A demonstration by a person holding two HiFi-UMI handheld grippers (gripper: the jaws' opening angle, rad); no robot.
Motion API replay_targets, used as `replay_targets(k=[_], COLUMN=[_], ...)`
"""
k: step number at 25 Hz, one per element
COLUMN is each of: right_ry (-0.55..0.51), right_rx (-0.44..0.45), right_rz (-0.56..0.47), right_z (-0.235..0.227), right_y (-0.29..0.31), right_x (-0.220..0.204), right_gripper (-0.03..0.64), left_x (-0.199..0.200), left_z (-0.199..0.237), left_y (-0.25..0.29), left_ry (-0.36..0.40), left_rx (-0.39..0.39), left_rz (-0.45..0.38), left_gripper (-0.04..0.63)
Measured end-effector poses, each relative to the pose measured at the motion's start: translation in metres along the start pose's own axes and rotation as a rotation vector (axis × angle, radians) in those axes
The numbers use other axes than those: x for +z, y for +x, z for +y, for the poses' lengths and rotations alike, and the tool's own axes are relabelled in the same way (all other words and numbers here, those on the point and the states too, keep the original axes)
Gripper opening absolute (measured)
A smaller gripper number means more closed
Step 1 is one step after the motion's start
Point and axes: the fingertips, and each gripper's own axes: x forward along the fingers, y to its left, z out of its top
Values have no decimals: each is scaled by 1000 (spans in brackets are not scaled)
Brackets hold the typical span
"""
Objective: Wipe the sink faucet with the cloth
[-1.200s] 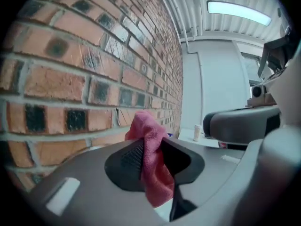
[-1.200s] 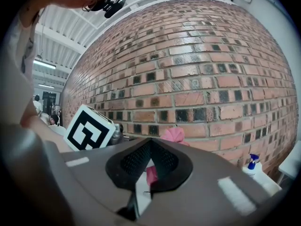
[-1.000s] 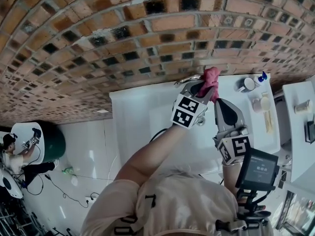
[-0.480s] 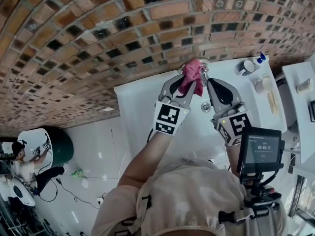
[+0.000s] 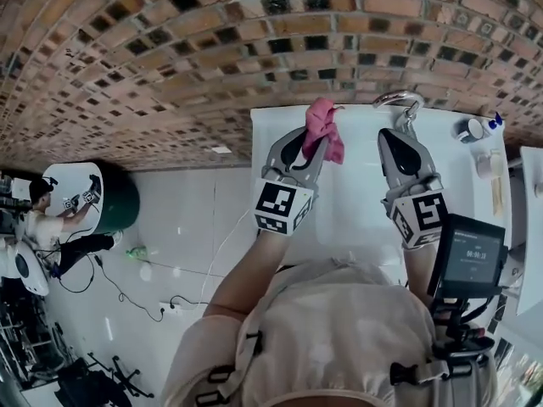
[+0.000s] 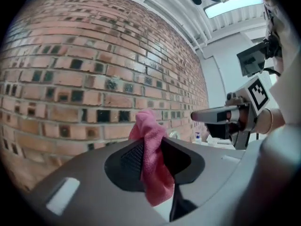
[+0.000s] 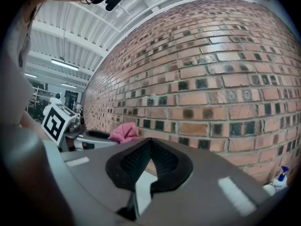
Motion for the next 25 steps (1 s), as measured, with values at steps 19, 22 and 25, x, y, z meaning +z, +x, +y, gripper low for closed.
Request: replay_targets(k=[19, 22, 25], right_ry=[-73, -89, -102], right_rx=[53, 29, 21], right_rz=[50, 67, 84], right_z=[75, 75, 78], right_y=[10, 7, 8], right_x=[-11, -14, -18], right_gripper=[-6, -6, -6], left_x=[-240, -265, -285], left_z=[37, 40, 44], left_y=[-101, -105, -108], left_ry=[-101, -129, -104], left_rx=[113, 116, 105], left_rz=[435, 496, 540], left_gripper=[101, 103, 106])
